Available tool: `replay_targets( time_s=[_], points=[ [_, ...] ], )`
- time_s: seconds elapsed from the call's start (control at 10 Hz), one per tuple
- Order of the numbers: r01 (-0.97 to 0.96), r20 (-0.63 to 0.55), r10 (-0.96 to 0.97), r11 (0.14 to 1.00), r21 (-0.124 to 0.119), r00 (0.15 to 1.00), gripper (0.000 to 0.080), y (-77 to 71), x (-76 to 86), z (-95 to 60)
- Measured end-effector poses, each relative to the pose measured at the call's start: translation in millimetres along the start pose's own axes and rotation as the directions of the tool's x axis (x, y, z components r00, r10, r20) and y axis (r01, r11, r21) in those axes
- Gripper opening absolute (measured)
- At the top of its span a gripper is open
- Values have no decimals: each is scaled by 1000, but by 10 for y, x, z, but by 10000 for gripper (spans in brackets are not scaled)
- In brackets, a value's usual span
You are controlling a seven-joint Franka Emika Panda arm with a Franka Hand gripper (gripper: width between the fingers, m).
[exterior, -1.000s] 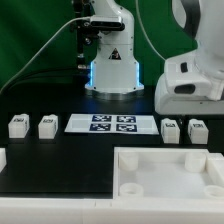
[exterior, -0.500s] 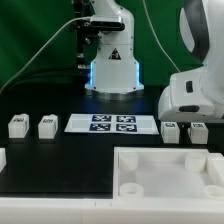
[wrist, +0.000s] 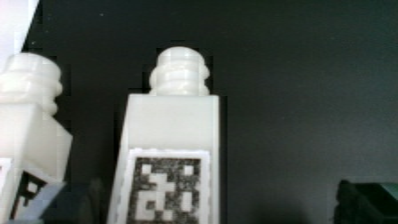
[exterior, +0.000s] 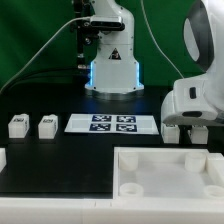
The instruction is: Assemble one leg
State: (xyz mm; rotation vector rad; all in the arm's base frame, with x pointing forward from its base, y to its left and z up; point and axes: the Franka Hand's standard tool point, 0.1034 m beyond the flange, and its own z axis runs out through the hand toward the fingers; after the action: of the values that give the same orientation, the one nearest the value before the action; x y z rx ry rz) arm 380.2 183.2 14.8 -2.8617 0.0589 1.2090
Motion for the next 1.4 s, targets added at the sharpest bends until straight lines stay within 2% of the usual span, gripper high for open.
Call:
replay_targets(
  time_s=[0.2, 0.3, 0.4, 1.2, 1.3, 1.4],
  points=[
    [0, 0, 0, 1000, 0, 1000, 396, 1, 0, 1],
    [0, 0, 0, 1000, 0, 1000, 396, 1, 0, 1],
    [0, 0, 0, 1000, 0, 1000, 288, 1, 0, 2],
    [19, 1, -19, 1000, -3, 1000, 290, 32, 3, -27],
    [58, -24, -58, 998, -5, 998, 290, 142, 30, -233],
    [88, -61, -89, 996, -10, 994, 291, 244, -8, -513]
  ],
)
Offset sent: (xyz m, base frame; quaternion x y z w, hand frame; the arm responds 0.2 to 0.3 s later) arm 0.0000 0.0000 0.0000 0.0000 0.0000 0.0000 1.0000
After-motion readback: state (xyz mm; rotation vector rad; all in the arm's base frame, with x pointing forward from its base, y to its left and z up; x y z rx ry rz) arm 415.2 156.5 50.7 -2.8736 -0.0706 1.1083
